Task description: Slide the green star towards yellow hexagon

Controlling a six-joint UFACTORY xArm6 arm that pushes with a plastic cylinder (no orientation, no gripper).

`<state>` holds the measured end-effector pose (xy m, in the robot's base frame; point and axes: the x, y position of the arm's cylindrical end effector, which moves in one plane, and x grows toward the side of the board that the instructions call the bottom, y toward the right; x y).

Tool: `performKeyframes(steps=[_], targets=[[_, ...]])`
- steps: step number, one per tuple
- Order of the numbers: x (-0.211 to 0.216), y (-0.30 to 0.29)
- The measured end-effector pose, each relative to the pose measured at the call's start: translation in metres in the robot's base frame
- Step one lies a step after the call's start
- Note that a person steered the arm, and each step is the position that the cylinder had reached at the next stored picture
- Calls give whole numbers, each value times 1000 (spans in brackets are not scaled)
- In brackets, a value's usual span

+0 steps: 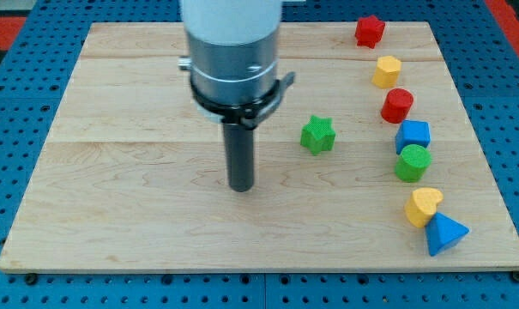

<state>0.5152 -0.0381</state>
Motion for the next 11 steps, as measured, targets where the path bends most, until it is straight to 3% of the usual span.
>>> performKeyframes(steps=[2, 3, 4, 5, 6, 8, 11], targets=[[56, -104], [103, -69], [102, -59], [18, -10], [-28, 45], [-28, 90], [-168, 141]])
